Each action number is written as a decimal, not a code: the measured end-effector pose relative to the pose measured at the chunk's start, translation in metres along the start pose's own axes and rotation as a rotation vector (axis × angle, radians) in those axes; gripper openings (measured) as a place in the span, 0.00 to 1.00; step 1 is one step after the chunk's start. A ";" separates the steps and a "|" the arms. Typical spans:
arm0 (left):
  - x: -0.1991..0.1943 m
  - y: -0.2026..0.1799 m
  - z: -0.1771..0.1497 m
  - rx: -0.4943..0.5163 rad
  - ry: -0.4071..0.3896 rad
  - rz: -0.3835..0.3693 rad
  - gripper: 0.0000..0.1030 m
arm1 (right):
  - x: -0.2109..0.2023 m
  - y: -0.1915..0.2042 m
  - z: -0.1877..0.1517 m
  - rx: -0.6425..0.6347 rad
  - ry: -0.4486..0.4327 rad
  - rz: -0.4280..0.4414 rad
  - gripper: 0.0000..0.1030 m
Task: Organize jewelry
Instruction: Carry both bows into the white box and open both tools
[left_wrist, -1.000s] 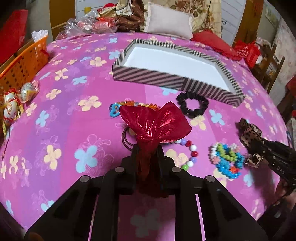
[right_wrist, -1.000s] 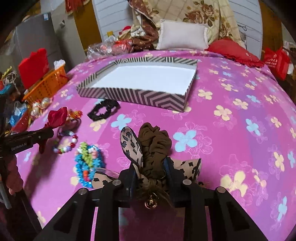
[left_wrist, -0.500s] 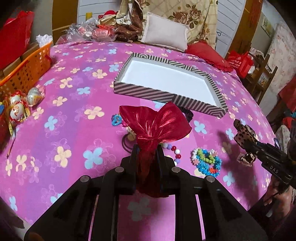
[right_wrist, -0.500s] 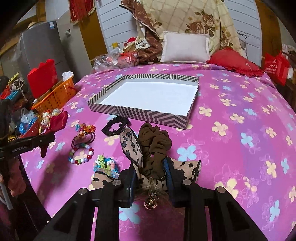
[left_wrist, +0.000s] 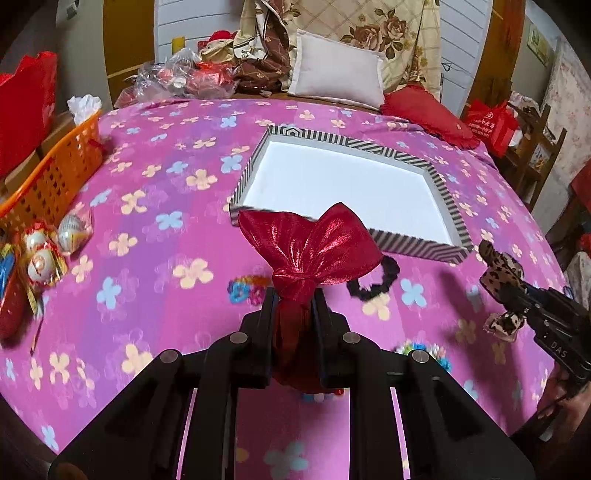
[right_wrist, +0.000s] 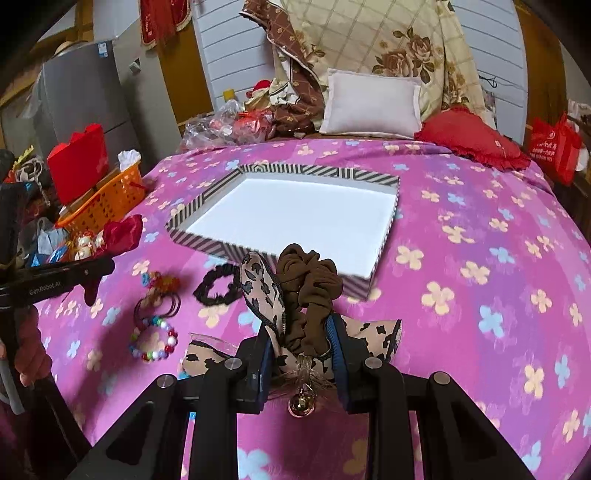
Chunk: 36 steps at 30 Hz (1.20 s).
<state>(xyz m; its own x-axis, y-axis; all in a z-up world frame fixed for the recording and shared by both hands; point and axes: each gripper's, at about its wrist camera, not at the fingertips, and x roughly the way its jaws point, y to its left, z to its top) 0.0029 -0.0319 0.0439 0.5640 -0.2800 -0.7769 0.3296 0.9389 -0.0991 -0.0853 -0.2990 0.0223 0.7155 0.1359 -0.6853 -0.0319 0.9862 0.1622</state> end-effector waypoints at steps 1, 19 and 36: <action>0.003 -0.001 0.004 0.003 0.001 0.005 0.16 | 0.002 -0.001 0.003 0.002 0.001 0.000 0.26; 0.029 -0.002 0.031 0.036 0.011 0.081 0.16 | 0.026 -0.007 0.037 -0.006 0.015 -0.011 0.26; 0.110 0.011 0.109 -0.005 0.094 0.130 0.16 | 0.113 -0.029 0.098 0.022 0.087 -0.046 0.26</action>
<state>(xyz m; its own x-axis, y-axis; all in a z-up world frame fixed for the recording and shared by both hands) 0.1512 -0.0743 0.0252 0.5283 -0.1367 -0.8380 0.2545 0.9671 0.0027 0.0643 -0.3213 0.0098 0.6524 0.0995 -0.7513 0.0152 0.9894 0.1442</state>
